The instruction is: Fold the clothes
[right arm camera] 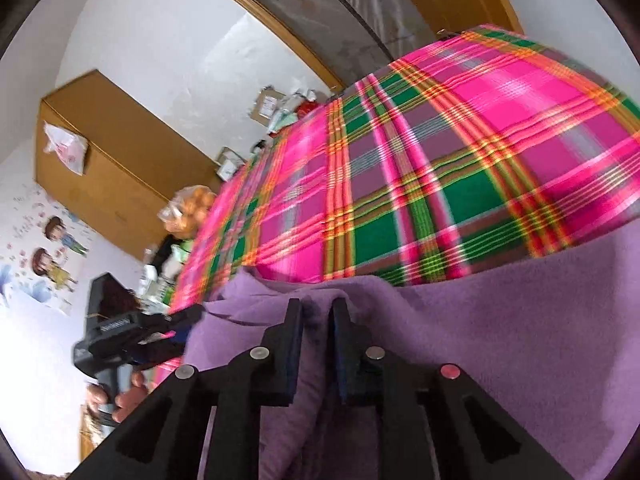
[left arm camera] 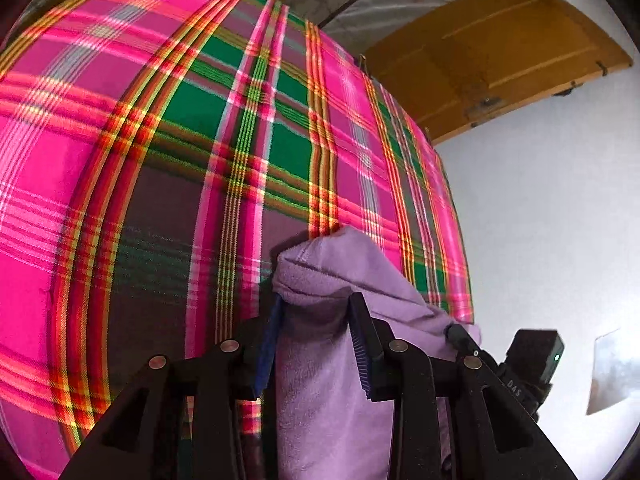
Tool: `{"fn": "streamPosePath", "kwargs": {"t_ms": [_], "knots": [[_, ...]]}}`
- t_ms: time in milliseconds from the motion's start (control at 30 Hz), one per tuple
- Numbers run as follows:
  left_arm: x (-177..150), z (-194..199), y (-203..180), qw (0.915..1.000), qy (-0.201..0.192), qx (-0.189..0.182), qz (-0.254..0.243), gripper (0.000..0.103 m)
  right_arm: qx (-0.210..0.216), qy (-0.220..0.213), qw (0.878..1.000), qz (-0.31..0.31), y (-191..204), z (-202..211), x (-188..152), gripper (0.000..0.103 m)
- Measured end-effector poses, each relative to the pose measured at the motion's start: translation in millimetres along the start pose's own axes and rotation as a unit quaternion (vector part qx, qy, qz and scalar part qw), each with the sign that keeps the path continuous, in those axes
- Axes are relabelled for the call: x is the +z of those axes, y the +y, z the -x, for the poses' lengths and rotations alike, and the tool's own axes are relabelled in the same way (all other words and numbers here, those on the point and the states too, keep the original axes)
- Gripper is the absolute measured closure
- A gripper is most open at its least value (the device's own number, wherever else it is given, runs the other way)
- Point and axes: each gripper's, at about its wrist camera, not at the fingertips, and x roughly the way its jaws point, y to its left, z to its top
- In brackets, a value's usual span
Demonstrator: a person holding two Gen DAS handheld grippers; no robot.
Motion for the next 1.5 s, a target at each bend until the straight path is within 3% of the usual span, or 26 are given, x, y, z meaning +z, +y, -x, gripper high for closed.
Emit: {"fn": "streamPosePath", "kwargs": {"t_ms": [233, 433, 700, 967, 1067, 1300, 1400, 1467, 1500], "knots": [[8.7, 2.7, 5.0, 0.9994, -0.032, 0.003, 0.013, 0.069, -0.042, -0.023, 0.999, 0.021, 6.9, 9.8, 4.7, 0.085], [5.0, 9.9, 6.4, 0.9990, -0.040, 0.009, 0.019, 0.069, -0.067, -0.030, 0.987, 0.140, 49.9, 8.7, 19.7, 0.085], [-15.3, 26.1, 5.0, 0.9991, -0.039, 0.013, 0.004, 0.069, -0.048, 0.088, 0.951, 0.291, 110.1, -55.4, 32.0, 0.084], [-34.9, 26.9, 3.0, 0.9992, -0.034, -0.003, -0.020, 0.069, -0.008, 0.197, 0.916, 0.350, 147.1, -114.9, 15.1, 0.083], [-39.1, 20.0, 4.3, 0.9995, -0.023, -0.007, -0.022, 0.069, -0.028, 0.204, 0.901, 0.382, 152.4, -123.3, 2.7, 0.084], [-45.6, 15.1, 6.4, 0.9994, -0.012, -0.017, -0.029, 0.069, -0.025, 0.203, 0.896, 0.395, 158.8, -120.7, 1.7, 0.101], [-46.4, 15.6, 7.4, 0.9992, -0.012, -0.021, -0.030, 0.069, -0.053, 0.154, 0.913, 0.373, 155.0, -116.1, 16.0, 0.101], [-46.6, 16.0, 8.9, 0.9991, -0.011, -0.025, -0.032, 0.069, -0.053, 0.143, 0.925, 0.349, 151.3, -115.2, 24.6, 0.101], [-45.9, 15.0, 9.7, 0.9991, -0.011, -0.026, -0.033, 0.069, -0.055, 0.143, 0.923, 0.352, 151.7, -115.3, 23.0, 0.101]]}}
